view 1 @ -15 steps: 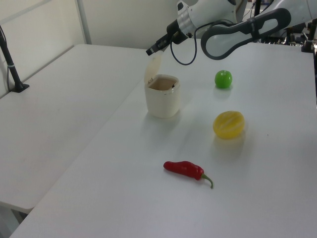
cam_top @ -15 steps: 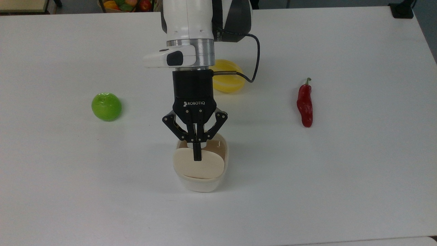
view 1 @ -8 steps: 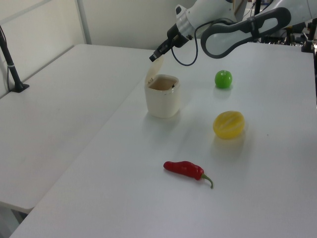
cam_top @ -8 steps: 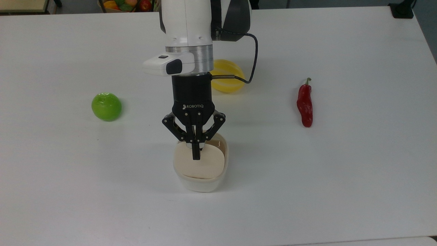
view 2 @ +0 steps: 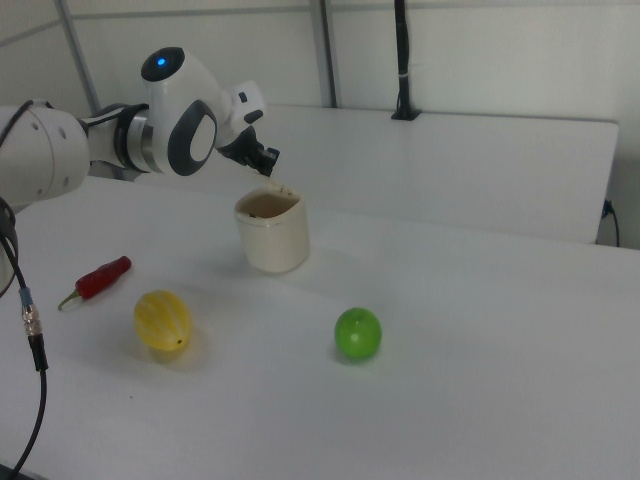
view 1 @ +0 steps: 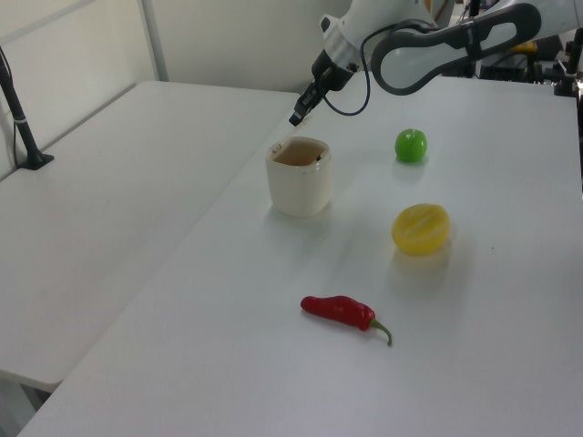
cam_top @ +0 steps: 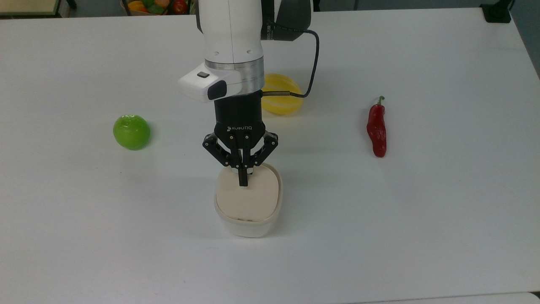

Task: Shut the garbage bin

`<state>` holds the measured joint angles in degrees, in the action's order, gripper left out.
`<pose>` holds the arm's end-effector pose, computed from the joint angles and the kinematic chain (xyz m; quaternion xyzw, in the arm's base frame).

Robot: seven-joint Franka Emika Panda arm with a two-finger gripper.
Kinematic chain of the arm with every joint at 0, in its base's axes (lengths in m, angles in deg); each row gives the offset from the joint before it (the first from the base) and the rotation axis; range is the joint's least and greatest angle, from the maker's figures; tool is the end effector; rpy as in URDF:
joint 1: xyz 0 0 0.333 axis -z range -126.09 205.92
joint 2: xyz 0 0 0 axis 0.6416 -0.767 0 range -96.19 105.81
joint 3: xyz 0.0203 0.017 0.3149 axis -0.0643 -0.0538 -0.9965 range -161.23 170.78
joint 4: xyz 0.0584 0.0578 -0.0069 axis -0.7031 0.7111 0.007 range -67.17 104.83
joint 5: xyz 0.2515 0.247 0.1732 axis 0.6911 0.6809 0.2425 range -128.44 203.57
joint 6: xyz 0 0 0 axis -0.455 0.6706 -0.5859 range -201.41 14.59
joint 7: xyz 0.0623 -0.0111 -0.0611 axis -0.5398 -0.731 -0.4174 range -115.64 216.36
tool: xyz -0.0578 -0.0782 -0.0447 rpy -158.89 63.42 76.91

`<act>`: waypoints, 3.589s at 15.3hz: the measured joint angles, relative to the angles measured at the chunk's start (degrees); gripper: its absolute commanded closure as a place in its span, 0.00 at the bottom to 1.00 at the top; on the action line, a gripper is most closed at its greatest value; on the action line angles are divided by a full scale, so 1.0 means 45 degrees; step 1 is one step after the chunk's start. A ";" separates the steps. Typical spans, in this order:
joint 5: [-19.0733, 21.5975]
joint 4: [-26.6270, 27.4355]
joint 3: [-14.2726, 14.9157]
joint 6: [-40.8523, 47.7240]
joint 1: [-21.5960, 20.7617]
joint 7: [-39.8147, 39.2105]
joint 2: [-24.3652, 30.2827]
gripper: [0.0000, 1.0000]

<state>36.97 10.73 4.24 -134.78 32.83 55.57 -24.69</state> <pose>0.7432 0.0981 0.4716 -0.9482 -0.0220 -0.3153 0.0334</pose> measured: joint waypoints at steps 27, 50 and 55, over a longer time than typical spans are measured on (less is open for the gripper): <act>-0.0002 0.0440 0.0013 0.1471 -0.0444 -0.0013 -0.0098 1.00; -0.0002 0.0494 0.0014 0.1820 -0.0456 -0.0013 0.0013 1.00; -0.0002 0.0437 0.0051 0.3754 -0.0447 -0.0012 0.1192 1.00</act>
<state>36.96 12.69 4.47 -117.89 30.82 55.52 -19.33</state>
